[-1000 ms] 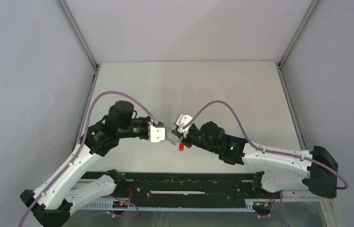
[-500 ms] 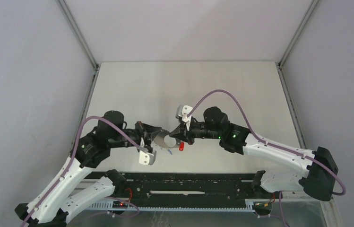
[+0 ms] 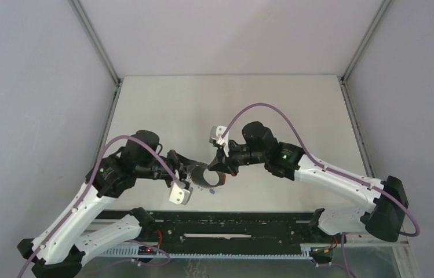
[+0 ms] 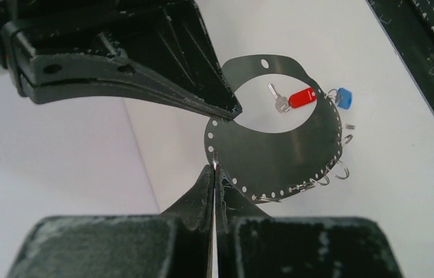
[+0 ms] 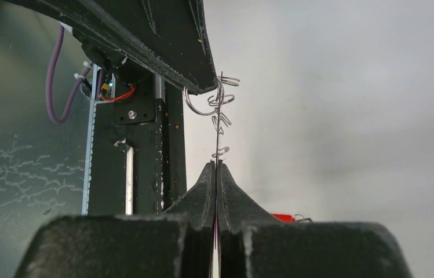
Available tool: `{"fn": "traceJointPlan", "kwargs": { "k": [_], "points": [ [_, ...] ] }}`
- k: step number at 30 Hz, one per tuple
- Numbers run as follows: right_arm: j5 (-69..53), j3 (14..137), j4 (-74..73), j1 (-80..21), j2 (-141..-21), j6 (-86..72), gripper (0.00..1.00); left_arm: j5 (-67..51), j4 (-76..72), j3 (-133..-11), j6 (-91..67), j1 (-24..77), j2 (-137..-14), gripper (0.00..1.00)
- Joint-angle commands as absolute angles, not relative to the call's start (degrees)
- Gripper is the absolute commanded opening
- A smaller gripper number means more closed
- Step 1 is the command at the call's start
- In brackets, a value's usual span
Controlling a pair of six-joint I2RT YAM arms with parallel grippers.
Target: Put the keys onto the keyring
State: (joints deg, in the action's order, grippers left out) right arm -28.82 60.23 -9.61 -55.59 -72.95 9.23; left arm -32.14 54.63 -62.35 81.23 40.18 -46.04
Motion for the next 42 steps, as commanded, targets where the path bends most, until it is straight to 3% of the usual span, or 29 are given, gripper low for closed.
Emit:
{"fn": "traceJointPlan", "kwargs": {
  "k": [1, 5, 11, 33, 42],
  "points": [
    [-28.67, 64.94, -15.71, -55.64, -74.03, 10.92, 0.00, -26.96, 56.32, -63.27, 89.03, 41.10, -44.74, 0.00],
    [-22.90, 66.35, -18.35, -55.77, -73.95, 10.36, 0.00, -23.85, 55.20, -62.10, 89.92, 41.59, -43.95, 0.00],
    [-10.81, 66.63, -18.78, -58.19, -73.70, 8.71, 0.00, -20.48, 52.74, -63.62, 79.27, 42.21, -45.71, 0.00],
    [-16.48, 79.13, -39.53, -57.48, -81.68, 7.18, 0.00, -12.49, 51.45, -54.21, 100.01, 42.71, -39.93, 0.00],
    [-14.60, 81.66, -42.45, -57.79, -84.13, 4.87, 0.00, -7.06, 37.98, -43.53, 111.03, 42.89, -35.05, 0.00]
  ]
}}
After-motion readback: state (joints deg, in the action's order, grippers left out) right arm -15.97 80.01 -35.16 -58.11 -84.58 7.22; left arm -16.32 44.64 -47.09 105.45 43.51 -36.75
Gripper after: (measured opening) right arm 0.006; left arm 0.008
